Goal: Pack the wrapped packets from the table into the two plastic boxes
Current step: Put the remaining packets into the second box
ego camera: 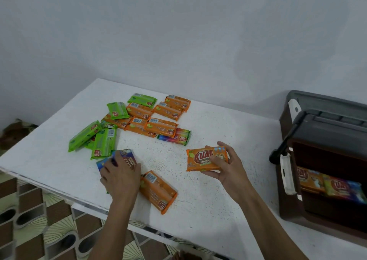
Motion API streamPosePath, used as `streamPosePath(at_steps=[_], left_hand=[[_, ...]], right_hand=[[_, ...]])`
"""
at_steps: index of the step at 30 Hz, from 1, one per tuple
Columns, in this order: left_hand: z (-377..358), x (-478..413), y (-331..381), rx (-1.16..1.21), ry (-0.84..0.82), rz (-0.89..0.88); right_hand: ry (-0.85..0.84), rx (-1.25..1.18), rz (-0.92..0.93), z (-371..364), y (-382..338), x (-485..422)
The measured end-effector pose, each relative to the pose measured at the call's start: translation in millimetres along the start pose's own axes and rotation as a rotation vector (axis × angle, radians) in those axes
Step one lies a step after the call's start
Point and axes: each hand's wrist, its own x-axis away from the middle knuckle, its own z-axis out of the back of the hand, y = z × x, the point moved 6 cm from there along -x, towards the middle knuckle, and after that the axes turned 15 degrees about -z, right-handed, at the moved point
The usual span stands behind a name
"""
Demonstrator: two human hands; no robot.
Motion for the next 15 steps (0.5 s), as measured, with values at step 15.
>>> streamPosePath(at_steps=[15], left_hand=[[11, -15, 41, 0.161, 0.039, -0.143]], right_hand=[[0.086, 0.095, -0.012, 10, -4, 14]])
